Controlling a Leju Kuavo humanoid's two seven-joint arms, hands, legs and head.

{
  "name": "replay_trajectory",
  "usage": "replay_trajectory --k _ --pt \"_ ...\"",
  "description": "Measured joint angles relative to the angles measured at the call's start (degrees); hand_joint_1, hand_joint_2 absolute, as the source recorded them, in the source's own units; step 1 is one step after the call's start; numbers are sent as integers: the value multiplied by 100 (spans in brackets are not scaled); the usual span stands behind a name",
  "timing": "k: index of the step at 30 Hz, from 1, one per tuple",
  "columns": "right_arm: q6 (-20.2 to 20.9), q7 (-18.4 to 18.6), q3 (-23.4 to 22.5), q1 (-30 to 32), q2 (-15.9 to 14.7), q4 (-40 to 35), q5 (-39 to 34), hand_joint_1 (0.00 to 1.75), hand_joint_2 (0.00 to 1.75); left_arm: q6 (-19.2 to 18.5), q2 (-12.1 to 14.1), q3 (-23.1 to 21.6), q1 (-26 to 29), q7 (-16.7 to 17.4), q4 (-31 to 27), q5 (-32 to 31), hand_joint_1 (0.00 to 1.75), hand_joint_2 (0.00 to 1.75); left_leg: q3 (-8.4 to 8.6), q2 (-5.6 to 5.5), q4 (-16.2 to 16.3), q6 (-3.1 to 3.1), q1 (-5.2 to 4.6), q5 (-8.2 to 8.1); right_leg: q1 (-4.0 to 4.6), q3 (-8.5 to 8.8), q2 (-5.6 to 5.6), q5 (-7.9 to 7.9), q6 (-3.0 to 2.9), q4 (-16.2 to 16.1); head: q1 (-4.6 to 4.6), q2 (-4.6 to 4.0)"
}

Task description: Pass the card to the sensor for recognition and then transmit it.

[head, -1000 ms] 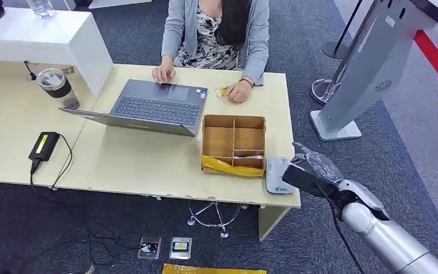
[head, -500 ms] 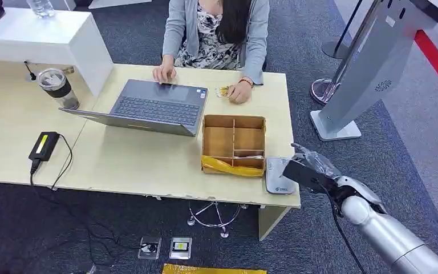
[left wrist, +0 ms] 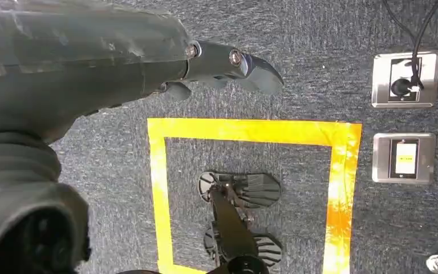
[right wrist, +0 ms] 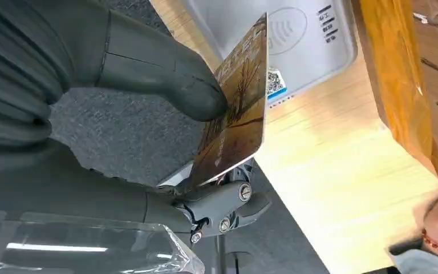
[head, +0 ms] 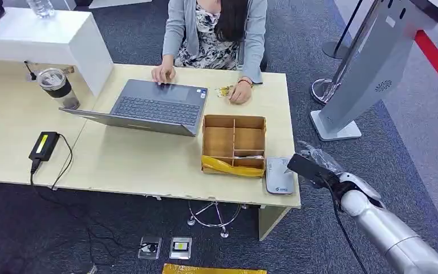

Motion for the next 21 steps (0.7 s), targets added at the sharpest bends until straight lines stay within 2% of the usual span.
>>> replay_trajectory --k 7,21 --pt "-63 -41 2 10 149 188 -11 175 175 20 -11 -2 0 0 0 0 0 0 1 1 0 0 0 0 0 0 1 0 0 0 2 0" --pt "-127 177 0 187 319 186 -77 175 175 50 -15 -2 -2 0 0 -2 0 0 14 4 0 0 1 0 1 8 7 1 0 -1 0 0"
